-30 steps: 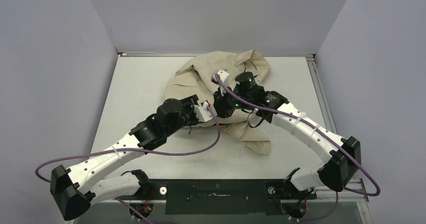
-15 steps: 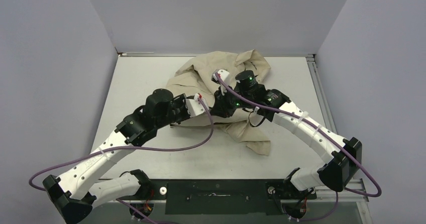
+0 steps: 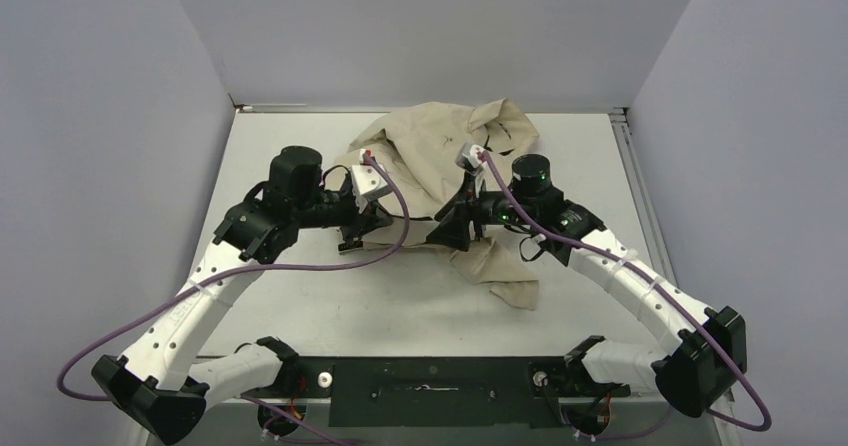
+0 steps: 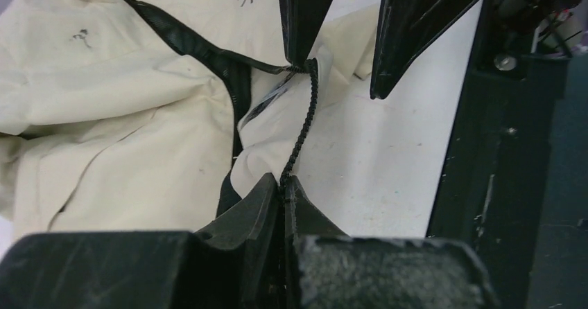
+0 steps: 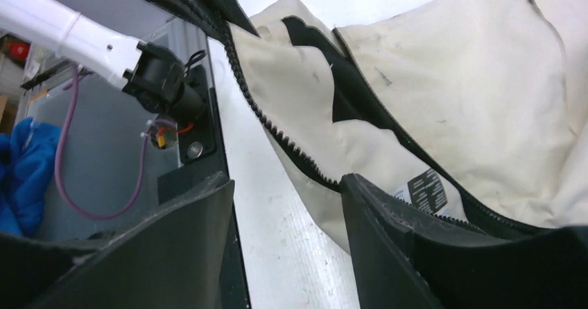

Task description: Zip up the jacket

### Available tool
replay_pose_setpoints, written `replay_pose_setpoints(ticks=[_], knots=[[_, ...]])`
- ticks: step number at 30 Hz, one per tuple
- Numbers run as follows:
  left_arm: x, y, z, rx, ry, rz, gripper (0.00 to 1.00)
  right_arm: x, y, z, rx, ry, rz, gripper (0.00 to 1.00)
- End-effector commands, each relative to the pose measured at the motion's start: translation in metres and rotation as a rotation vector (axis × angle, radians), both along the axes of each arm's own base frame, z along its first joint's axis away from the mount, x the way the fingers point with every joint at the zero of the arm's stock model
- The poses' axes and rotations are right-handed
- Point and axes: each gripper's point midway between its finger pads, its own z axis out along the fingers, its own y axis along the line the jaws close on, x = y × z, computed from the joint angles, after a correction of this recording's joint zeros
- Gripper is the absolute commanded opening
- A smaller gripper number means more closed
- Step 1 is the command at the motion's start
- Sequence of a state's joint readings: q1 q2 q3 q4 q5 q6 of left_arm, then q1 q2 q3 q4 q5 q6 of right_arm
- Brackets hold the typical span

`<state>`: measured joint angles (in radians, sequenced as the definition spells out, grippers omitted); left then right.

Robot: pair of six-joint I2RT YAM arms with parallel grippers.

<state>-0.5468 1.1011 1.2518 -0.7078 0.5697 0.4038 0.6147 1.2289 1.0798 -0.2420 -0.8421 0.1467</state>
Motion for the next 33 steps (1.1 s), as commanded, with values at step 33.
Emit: replay_pose_setpoints(ticks=[33], knots=[[0.001, -0.026, 0.086, -0.661, 0.325, 0.09, 0.0, -0.038, 0.046, 0.105, 0.956, -0.118, 0.251, 0.73]])
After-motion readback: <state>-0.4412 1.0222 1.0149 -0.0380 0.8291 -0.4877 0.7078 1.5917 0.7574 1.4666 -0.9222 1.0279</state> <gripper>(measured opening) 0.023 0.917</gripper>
